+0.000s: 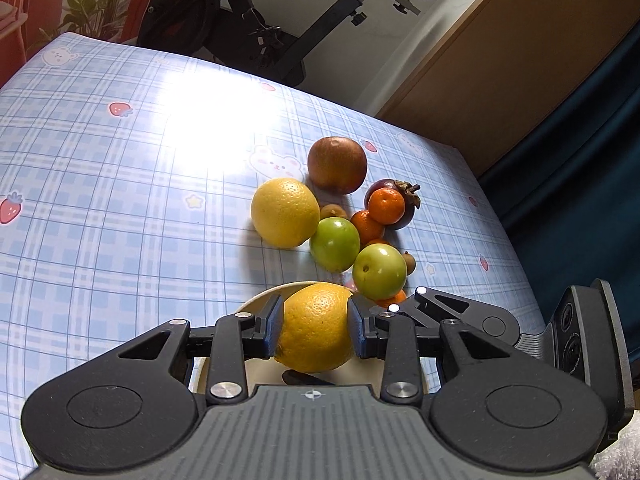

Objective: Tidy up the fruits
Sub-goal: 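Lift the lemon with the left tool and carry it over the cream plate, then lower the lemon onto the plate and open the left tool, then close the left tool on a green apple in the pile, then carry the green apple with the left tool onto the plate, then open the left tool to release the green apple, then reach the left tool to another yellow lemon and grasp it, then lift the lemon with the left tool and carry it to the plate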

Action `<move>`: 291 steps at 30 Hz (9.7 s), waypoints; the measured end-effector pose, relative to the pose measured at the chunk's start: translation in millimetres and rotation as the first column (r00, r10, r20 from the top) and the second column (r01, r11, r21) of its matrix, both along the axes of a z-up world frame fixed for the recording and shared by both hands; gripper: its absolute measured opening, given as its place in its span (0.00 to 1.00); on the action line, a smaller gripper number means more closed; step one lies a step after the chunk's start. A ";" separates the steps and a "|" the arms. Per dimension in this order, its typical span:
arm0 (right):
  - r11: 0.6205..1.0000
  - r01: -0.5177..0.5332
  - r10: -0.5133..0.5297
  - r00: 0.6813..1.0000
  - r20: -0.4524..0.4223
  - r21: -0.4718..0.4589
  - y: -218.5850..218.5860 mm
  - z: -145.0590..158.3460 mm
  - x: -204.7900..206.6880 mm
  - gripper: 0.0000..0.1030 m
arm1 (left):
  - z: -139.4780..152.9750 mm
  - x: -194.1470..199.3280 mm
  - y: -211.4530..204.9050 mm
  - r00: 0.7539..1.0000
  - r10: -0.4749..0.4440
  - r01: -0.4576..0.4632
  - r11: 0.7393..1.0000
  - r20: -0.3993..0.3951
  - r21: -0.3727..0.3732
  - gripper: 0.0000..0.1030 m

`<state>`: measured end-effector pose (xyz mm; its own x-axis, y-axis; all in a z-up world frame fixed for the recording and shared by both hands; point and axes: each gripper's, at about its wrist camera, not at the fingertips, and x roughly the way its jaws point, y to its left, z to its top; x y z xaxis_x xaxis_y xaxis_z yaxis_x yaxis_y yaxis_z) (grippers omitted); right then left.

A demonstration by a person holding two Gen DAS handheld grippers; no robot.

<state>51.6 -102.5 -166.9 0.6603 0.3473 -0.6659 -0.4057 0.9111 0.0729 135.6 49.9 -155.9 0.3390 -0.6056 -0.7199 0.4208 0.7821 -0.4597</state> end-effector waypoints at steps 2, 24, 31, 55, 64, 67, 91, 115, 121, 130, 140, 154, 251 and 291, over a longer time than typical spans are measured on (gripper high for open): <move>1.000 -0.004 0.004 1.000 -0.003 -0.002 2.8 -3.6 3.0 0.57 | -2.2 1.5 2.1 1.000 0.005 -0.005 1.000 -0.002 0.006 0.36; 1.000 0.008 -0.008 1.000 -0.002 -0.025 10.0 -13.9 2.9 0.63 | -0.7 0.7 4.1 0.996 0.078 -0.081 0.993 0.045 0.084 0.37; 0.999 0.027 -0.028 0.999 0.024 0.031 -4.2 -5.6 -13.6 0.63 | 9.9 -12.0 3.7 0.989 0.107 -0.118 0.988 0.105 0.102 0.37; 0.958 0.245 -0.258 0.963 0.076 0.147 -87.5 8.5 -50.0 0.57 | 18.1 -11.3 -65.7 0.990 0.014 -0.031 0.992 0.139 0.119 0.36; 0.953 0.239 -0.250 0.968 0.036 0.187 -90.6 3.1 -33.2 0.54 | 6.4 10.4 -98.1 0.999 -0.006 0.001 0.994 0.044 0.106 0.36; 0.951 0.237 -0.247 0.969 0.028 0.198 -90.5 1.8 -29.9 0.53 | 1.0 14.4 -102.5 1.000 -0.009 0.007 0.995 0.019 0.102 0.36; 0.962 0.214 -0.227 0.972 0.057 0.172 -79.2 16.3 -31.8 0.46 | 10.3 8.6 -101.7 0.997 -0.073 0.069 0.990 0.027 0.120 0.34; 0.982 0.140 -0.141 0.990 -0.003 0.125 -45.6 4.3 -32.5 0.46 | 4.5 -6.7 -67.5 0.998 -0.058 0.061 0.990 -0.028 0.126 0.34; 0.983 0.141 -0.140 0.990 -0.011 0.114 -42.0 -1.1 -27.8 0.46 | 2.5 -4.4 -69.1 0.998 -0.059 0.062 0.989 -0.028 0.133 0.33; 0.984 0.136 -0.137 0.991 -0.002 0.115 -41.6 -2.7 -23.8 0.45 | 8.6 -1.7 -65.7 1.000 -0.026 0.025 0.989 0.006 0.144 0.33; 0.985 0.136 -0.135 0.991 -0.015 0.107 -41.8 0.0 -22.8 0.46 | 17.0 -1.7 -66.3 0.999 -0.006 -0.003 0.985 0.051 0.170 0.33; 0.972 0.185 -0.192 0.980 0.042 0.143 -61.0 13.1 -37.3 0.46 | 30.4 -4.7 -75.8 0.994 0.010 -0.031 0.981 0.111 0.191 0.33; 1.000 -0.004 0.005 0.995 -0.103 0.008 -42.3 0.2 111.8 0.55 | -14.8 106.2 -15.0 0.967 0.240 -0.245 0.968 -0.087 -0.058 0.45; 0.998 -0.004 0.002 0.999 0.037 0.068 -4.9 45.4 11.4 0.56 | 45.4 0.4 4.9 0.989 0.145 -0.145 0.989 0.036 -0.017 0.46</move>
<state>62.9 -107.4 -121.5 0.6828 0.3929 -0.6160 -0.4121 0.9033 0.1194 136.0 54.8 -110.5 0.4502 -0.5581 -0.6970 0.3206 0.8296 -0.4571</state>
